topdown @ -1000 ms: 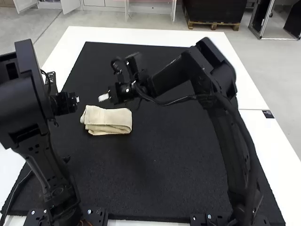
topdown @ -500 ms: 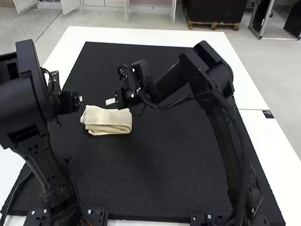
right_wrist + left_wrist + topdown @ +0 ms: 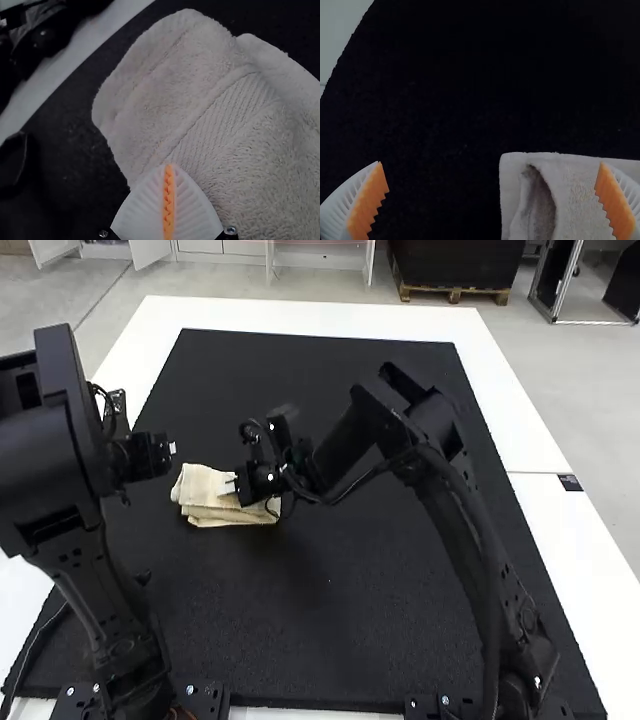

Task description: Fold the towel.

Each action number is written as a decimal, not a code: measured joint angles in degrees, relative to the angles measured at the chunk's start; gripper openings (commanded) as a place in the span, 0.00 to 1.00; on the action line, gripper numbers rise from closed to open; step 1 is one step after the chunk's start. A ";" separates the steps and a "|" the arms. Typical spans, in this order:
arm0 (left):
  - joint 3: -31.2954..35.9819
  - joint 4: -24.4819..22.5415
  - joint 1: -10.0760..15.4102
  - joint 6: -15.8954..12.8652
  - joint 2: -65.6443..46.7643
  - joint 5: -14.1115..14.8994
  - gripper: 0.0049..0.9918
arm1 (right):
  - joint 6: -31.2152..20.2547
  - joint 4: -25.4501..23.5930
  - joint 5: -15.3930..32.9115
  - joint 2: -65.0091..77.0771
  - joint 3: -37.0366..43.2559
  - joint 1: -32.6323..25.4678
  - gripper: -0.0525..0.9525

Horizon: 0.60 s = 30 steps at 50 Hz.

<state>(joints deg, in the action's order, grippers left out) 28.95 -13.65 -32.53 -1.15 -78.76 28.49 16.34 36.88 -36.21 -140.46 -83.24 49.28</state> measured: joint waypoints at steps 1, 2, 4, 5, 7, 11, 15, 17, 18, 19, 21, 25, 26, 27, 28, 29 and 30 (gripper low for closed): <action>0.00 -0.02 0.15 0.13 0.33 0.00 0.98 | 0.00 0.35 0.02 -0.35 -0.02 0.00 0.03; 0.00 -0.09 0.39 0.17 0.66 0.00 0.98 | 0.00 0.66 0.02 -0.70 -0.11 0.00 0.03; 0.00 -0.31 0.83 0.37 1.18 0.00 0.98 | 0.00 1.40 0.02 -1.46 -0.11 0.00 0.03; 0.00 -0.42 1.09 0.46 1.42 0.00 0.98 | 0.00 1.68 0.02 -1.79 -0.11 0.00 0.03; 0.00 -0.79 1.51 0.76 1.75 0.00 0.98 | 0.00 2.05 0.02 -2.29 -0.11 0.00 0.03; 0.00 -1.68 2.32 1.68 1.97 0.00 0.98 | 0.13 2.43 0.00 -2.51 -0.11 0.00 0.03; 0.00 -1.75 2.97 2.54 1.95 -0.02 0.98 | 0.76 2.27 0.00 -2.10 -0.11 -0.02 0.03; 0.04 -1.57 3.21 2.91 1.99 -0.02 0.98 | 1.01 1.84 0.00 -1.70 -0.09 -0.09 0.03; 0.07 -1.36 3.37 3.15 2.12 -0.02 0.98 | 1.07 1.60 0.00 -1.36 -0.09 -0.20 0.03; 0.11 -1.18 3.43 3.43 2.29 -0.02 0.98 | 1.31 0.94 0.00 -0.66 -0.02 -0.28 0.03; 0.24 -0.90 3.67 3.89 2.69 -0.02 0.98 | 1.70 0.09 0.00 0.79 0.04 -0.52 0.03; 1.57 0.20 4.22 5.16 3.98 -0.02 0.98 | 2.54 -1.57 -0.02 5.29 0.13 -1.62 0.03; 2.08 0.48 4.46 5.44 4.33 -0.07 0.98 | 2.80 -1.92 0.00 7.21 0.13 -2.29 0.03; 2.73 0.70 4.74 5.81 4.70 -0.07 0.98 | 2.99 -2.12 0.00 8.66 0.13 -2.78 0.03; 3.48 0.98 5.09 6.23 5.09 -0.07 0.98 | 3.17 -2.32 0.00 10.21 0.13 -3.30 0.03; 4.17 1.36 5.44 6.60 5.44 -0.11 0.98 | 3.41 -2.62 0.00 12.00 0.13 -3.96 0.03; 5.07 1.68 5.92 7.10 5.88 -0.15 0.98 | 3.48 -2.84 0.00 13.44 0.13 -4.55 0.03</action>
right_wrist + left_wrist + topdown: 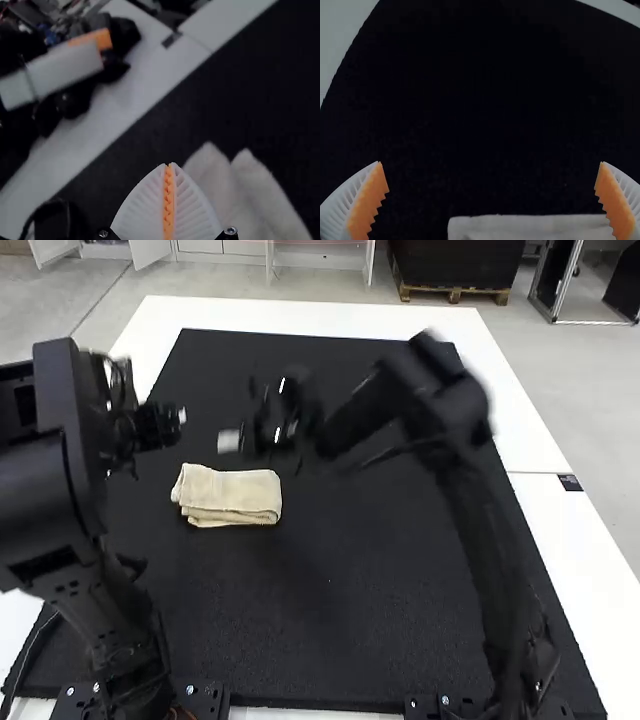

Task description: Fold the towel.

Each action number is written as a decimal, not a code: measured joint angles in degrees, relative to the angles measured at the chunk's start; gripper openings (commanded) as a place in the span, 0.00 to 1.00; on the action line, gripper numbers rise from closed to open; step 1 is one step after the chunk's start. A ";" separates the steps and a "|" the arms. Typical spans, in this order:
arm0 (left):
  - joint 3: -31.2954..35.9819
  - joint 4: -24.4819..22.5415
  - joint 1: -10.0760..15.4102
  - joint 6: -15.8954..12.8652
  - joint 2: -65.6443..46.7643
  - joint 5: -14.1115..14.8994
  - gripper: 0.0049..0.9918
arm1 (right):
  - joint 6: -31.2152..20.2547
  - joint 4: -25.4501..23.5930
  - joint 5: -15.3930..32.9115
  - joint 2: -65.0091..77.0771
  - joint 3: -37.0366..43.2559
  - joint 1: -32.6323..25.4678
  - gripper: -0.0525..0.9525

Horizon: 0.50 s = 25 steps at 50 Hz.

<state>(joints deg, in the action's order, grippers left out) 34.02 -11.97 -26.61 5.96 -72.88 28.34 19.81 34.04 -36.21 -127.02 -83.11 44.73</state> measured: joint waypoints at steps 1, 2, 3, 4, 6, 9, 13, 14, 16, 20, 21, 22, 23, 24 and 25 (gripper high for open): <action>0.68 0.17 0.44 0.35 0.37 -0.04 0.98 | 0.17 -0.22 0.02 2.60 0.00 -1.05 0.03; 1.49 0.35 0.98 0.81 0.81 -0.04 0.98 | 0.33 -0.44 0.04 4.35 0.00 -1.81 0.03; 2.29 0.55 1.57 1.36 1.31 -0.07 0.98 | 0.44 -0.52 0.09 6.05 0.00 -2.58 0.03; 3.10 0.81 2.25 1.92 1.77 -0.09 0.98 | 0.50 -0.66 0.20 7.76 0.00 -3.34 0.03; 4.52 1.31 3.61 3.02 2.71 -0.35 0.98 | 0.66 -1.20 0.42 11.37 0.00 -5.09 0.03; 6.32 1.81 5.95 4.50 4.28 -1.01 0.98 | 0.81 -1.55 0.74 16.26 0.22 -7.65 0.03; 8.11 2.08 9.44 6.64 6.56 -2.32 0.98 | 1.01 -1.84 1.31 21.97 1.27 -10.78 0.03; 8.52 2.08 10.51 7.21 7.21 -2.80 0.98 | 1.01 -1.86 1.51 23.10 1.62 -11.37 0.03; 9.20 2.16 12.37 8.13 8.33 -3.50 0.98 | 1.07 -2.01 1.84 26.03 2.71 -12.92 0.03; 10.73 3.06 15.02 9.53 10.38 -4.26 0.96 | 1.27 -2.19 2.32 30.40 4.94 -14.88 0.04; 11.15 3.45 15.15 9.79 10.75 -4.37 0.96 | 1.44 -2.19 2.43 31.45 5.57 -15.37 0.05; 11.56 3.76 15.17 10.01 11.15 -4.50 0.96 | 1.62 -2.19 2.45 32.41 6.19 -15.80 0.05; 11.93 4.11 15.15 10.16 11.45 -4.61 0.96 | 1.75 -2.12 2.54 33.35 6.84 -16.22 0.05; 12.39 4.52 15.13 10.36 11.76 -4.83 0.96 | 2.12 -1.86 2.58 34.73 7.87 -16.85 0.05; 12.79 4.87 15.02 10.51 12.09 -5.03 0.96 | 2.47 -1.68 2.58 35.80 8.63 -17.40 0.05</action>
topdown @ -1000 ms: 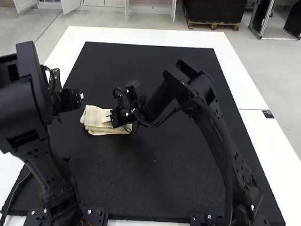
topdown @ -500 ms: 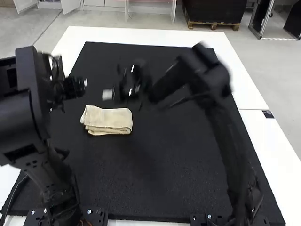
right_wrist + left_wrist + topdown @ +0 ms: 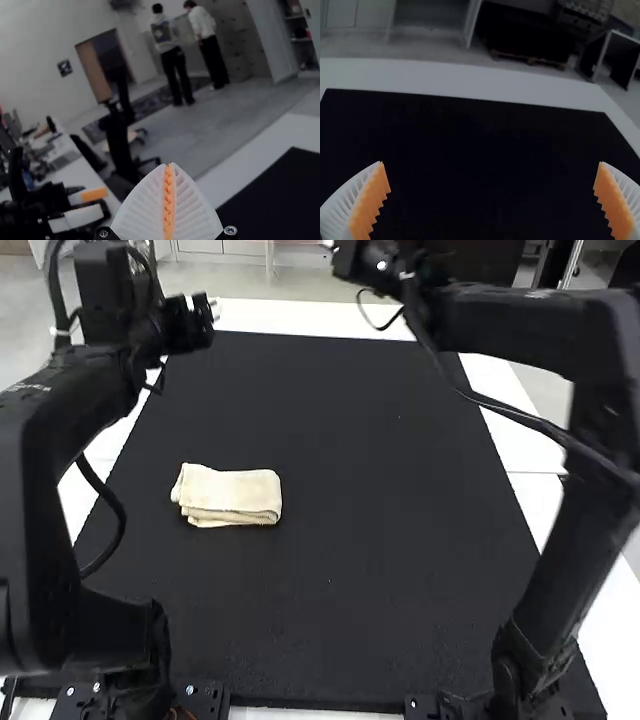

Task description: Fold the towel.

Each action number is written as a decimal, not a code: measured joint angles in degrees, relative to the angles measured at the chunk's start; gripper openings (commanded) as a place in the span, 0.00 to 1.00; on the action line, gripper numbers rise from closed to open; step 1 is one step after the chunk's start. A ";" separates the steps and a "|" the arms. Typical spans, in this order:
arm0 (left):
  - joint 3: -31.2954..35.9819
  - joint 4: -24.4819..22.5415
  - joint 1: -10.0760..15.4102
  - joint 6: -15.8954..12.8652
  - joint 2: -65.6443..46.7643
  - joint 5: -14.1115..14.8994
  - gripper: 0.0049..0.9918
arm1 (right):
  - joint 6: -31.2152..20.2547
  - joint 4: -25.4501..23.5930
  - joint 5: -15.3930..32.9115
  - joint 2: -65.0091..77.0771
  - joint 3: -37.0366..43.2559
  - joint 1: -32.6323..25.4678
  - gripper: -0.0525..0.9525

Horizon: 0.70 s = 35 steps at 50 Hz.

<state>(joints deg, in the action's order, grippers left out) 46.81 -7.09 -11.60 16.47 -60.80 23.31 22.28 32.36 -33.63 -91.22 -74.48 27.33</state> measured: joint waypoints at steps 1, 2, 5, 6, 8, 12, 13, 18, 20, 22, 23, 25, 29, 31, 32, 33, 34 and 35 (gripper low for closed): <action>0.33 0.28 -0.02 0.13 0.39 -0.07 0.96 | 0.28 0.17 0.02 0.92 0.72 -0.48 0.05; 0.57 0.46 -0.02 0.28 0.72 -0.24 0.96 | 0.66 0.35 0.02 2.08 1.53 -1.16 0.05; 0.96 0.81 0.04 0.55 2.16 -0.44 0.96 | 2.16 1.18 0.09 6.12 4.13 -3.76 0.05; 0.96 0.76 0.13 0.59 2.69 -0.46 0.96 | 2.67 1.49 0.15 7.52 4.90 -4.70 0.05; 0.96 0.72 0.39 0.74 3.96 -0.66 0.96 | 3.78 1.70 0.24 10.97 6.54 -7.06 0.05; 0.96 0.00 1.14 0.90 6.51 -1.05 0.96 | 5.05 1.95 0.48 16.61 8.48 -10.97 0.05; 0.96 -0.17 1.31 0.94 7.19 -1.18 0.96 | 5.53 2.01 0.52 18.93 9.20 -12.33 0.05; 0.96 -0.48 2.21 1.01 10.47 -1.97 0.96 | 6.62 2.67 0.39 26.45 11.21 -16.37 0.05; 0.96 -0.48 2.40 1.09 11.89 -2.36 0.96 | 7.08 3.26 0.15 29.07 12.15 -17.97 0.05; 0.96 -0.48 2.62 1.25 13.22 -2.58 0.96 | 7.80 4.11 -0.11 32.26 13.68 -20.39 0.05; 0.96 -0.48 2.67 1.33 13.94 -2.67 0.96 | 8.13 4.39 -0.31 33.44 14.36 -21.35 0.05; 0.90 -0.68 2.67 1.46 15.61 -2.86 0.96 | 8.70 5.07 -0.52 36.59 16.61 -23.98 0.05; -0.33 -2.89 2.80 1.88 19.06 -3.48 0.96 | 10.10 6.16 -1.25 42.38 21.77 -28.57 0.05; -1.66 -4.20 2.95 2.23 21.40 -3.72 0.96 | 10.60 6.27 -1.60 44.87 23.91 -30.16 0.05; -2.45 -4.70 2.97 2.38 22.64 -3.85 0.96 | 10.84 6.34 -1.79 46.14 24.98 -30.97 0.05; -3.15 -5.03 2.99 2.56 23.76 -3.87 0.96 | 11.28 6.32 -2.19 48.06 26.64 -31.98 0.05; -4.02 -5.33 2.99 2.78 25.09 -3.87 0.96 | 11.58 6.29 -2.45 49.37 27.76 -32.68 0.05; -5.01 -5.73 2.97 2.93 26.45 -3.89 0.96 | 11.78 6.27 -2.69 50.64 28.83 -33.18 0.06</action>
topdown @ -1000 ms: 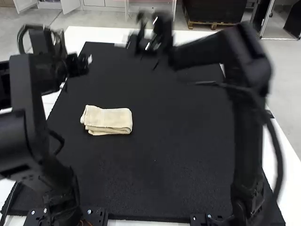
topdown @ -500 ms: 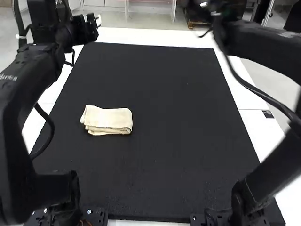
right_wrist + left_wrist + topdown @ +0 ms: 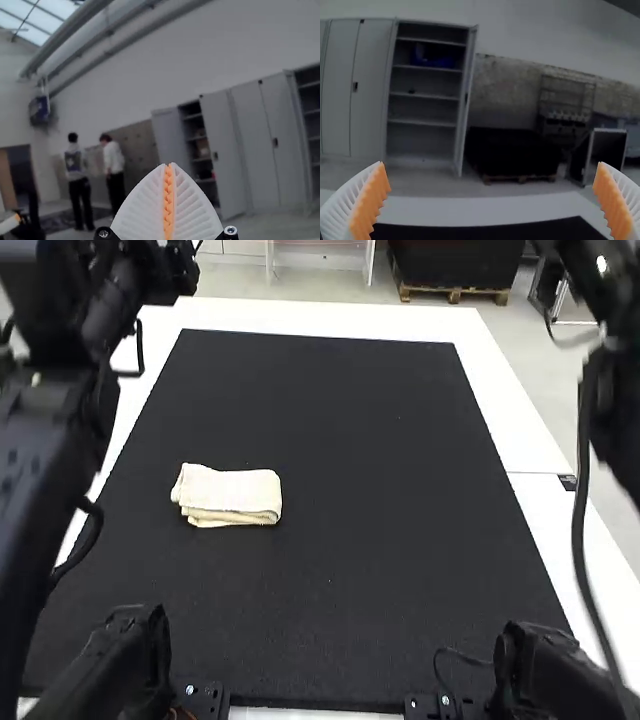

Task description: Fold the towel.

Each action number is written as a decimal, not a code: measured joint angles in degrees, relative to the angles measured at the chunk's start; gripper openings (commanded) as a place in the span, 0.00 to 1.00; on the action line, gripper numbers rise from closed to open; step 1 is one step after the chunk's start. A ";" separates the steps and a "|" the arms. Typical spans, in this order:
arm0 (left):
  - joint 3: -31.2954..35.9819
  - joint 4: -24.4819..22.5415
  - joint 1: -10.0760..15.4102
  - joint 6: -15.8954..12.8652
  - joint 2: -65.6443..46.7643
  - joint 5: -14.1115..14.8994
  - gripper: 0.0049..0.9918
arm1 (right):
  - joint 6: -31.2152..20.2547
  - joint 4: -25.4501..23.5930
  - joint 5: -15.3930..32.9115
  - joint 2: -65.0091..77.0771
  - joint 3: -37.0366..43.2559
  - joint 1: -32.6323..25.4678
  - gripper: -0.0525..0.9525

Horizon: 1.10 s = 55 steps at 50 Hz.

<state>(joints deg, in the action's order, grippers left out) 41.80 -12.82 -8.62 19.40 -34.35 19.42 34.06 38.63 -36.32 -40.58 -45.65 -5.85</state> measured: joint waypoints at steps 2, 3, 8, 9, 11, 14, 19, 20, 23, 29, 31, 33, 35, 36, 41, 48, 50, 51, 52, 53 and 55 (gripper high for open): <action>-2.03 -0.74 0.02 0.26 2.69 -0.07 0.95 | 0.72 0.09 -0.52 3.30 2.58 -0.98 0.06; -3.02 -1.25 0.02 0.42 3.93 -0.13 0.95 | 0.96 0.13 -0.83 4.66 3.63 -1.22 0.06; -8.33 -2.38 1.46 0.81 10.45 -0.44 0.94 | 3.89 3.63 -1.81 12.37 9.81 -1.42 0.06; -9.18 -2.10 1.86 0.83 11.43 -0.46 0.94 | 4.52 4.24 -1.92 13.55 10.88 -1.40 0.06; -11.21 -1.18 2.82 0.55 13.70 -0.61 0.94 | 5.51 4.74 -2.08 16.44 13.11 -1.40 0.06; -13.97 -0.17 3.89 -0.11 16.52 -1.09 0.94 | 6.08 4.66 -2.25 19.04 15.23 -1.40 0.07; -18.38 0.22 4.87 -2.58 21.77 -3.74 0.94 | 6.14 2.10 -2.29 22.05 17.51 -1.05 0.08; -19.04 0.22 4.87 -2.95 22.97 -4.31 0.94 | 5.95 1.14 -2.27 22.73 17.90 -0.96 0.09; -20.20 0.17 4.87 -3.82 26.60 -5.68 0.94 | 4.94 -2.54 -1.97 25.88 18.97 -0.79 0.11; -20.57 0.46 4.87 -4.81 33.09 -7.93 0.94 | 3.10 -6.75 -0.68 33.97 20.13 -0.83 0.12; -20.55 1.05 4.87 -5.07 34.16 -8.46 0.94 | 2.71 -7.78 -0.28 37.22 20.20 -1.05 0.15; -20.52 1.55 4.87 -5.35 34.36 -8.83 0.94 | 2.29 -8.55 -0.13 39.60 20.15 -1.44 0.19; -20.55 2.25 4.87 -5.97 34.29 -9.22 0.95 | 2.01 -9.66 -0.17 40.28 19.96 -1.68 0.36; -20.57 2.38 4.87 -6.45 34.27 -9.38 0.96 | 1.81 -10.49 0.26 40.24 19.65 -1.75 0.52; -20.57 0.39 4.87 -10.01 34.25 -10.29 0.98 | -0.76 -12.11 3.41 40.02 21.20 -2.21 0.97; -21.62 -6.91 4.87 -18.58 34.27 -11.32 0.97 | -7.91 -3.08 11.80 40.02 24.48 -2.32 0.97; -22.77 -10.05 4.87 -20.70 34.29 -11.52 0.96 | -9.88 -0.02 12.98 40.04 25.68 -2.32 0.97; -23.54 -11.52 4.87 -21.68 34.32 -11.56 0.95 | -11.06 1.46 13.53 40.02 26.45 -2.34 0.97; -24.46 -12.81 4.87 -22.51 34.32 -11.72 0.94 | -12.39 2.99 14.01 40.02 27.41 -2.32 0.97; -25.33 -13.79 4.87 -23.19 34.29 -11.80 0.93 | -14.10 4.96 14.58 40.02 29.03 -2.32 0.97; -28.06 -16.41 4.87 -24.81 34.29 -12.31 0.93 | -16.39 6.78 15.15 40.04 31.43 -2.32 0.97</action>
<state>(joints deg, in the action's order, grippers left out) 13.74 -29.23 -3.75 -5.41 -0.05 7.11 17.67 45.41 -21.17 -0.54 -14.22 -8.16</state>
